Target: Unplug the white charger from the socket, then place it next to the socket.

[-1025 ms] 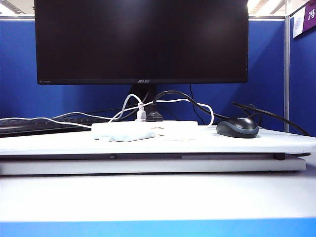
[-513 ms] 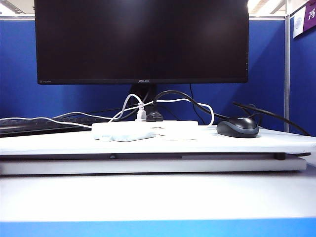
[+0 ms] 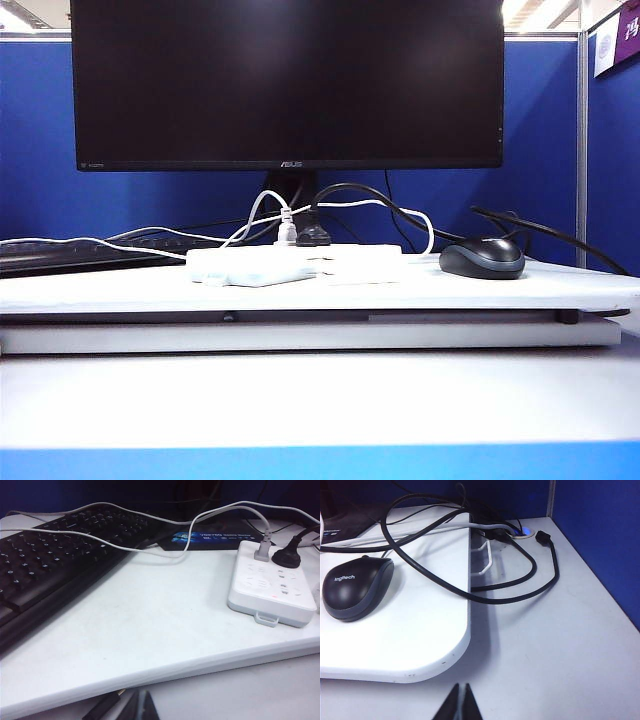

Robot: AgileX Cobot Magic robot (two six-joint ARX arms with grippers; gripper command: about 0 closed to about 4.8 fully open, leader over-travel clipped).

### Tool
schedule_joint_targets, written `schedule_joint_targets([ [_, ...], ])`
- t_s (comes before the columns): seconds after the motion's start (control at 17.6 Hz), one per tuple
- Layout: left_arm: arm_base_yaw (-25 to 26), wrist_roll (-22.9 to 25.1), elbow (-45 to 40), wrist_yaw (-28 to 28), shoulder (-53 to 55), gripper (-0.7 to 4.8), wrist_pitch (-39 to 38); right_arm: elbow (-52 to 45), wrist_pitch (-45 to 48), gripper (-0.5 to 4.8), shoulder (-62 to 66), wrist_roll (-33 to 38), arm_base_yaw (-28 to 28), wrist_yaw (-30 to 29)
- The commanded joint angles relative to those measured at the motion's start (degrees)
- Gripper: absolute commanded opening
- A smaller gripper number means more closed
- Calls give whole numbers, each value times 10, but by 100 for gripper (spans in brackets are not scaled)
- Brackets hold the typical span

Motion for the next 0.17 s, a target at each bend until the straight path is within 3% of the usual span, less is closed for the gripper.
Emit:
schedule_joint_targets([
  [0.06,0,0,0,2,-2,-5,-5,-2,2,-6,-1,2,0,1],
  [0.17,0,0,0,2,-2,-5,-5,-2,3,-6,-1,2,0,1],
])
